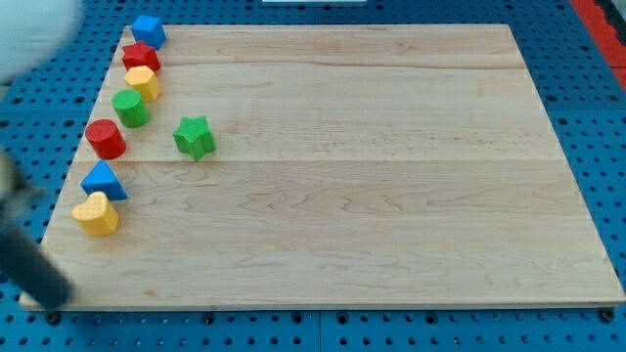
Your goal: Place the green circle above the green star
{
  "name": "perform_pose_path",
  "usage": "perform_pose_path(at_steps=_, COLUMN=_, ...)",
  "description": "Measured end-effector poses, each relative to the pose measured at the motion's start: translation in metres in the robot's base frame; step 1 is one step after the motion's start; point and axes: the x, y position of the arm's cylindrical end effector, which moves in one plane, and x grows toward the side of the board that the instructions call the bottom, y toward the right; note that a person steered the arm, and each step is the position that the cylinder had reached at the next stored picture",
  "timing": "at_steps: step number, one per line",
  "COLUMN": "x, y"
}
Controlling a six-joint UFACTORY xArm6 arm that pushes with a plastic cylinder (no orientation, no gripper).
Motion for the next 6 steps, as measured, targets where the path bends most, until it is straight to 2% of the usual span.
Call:
perform_pose_path(at_steps=1, x=-0.018, y=-0.019)
perform_pose_path(at_steps=3, x=-0.167, y=-0.019)
perform_pose_path(at_steps=5, x=-0.235, y=0.008)
perform_pose_path(at_steps=6, x=-0.241, y=0.071)
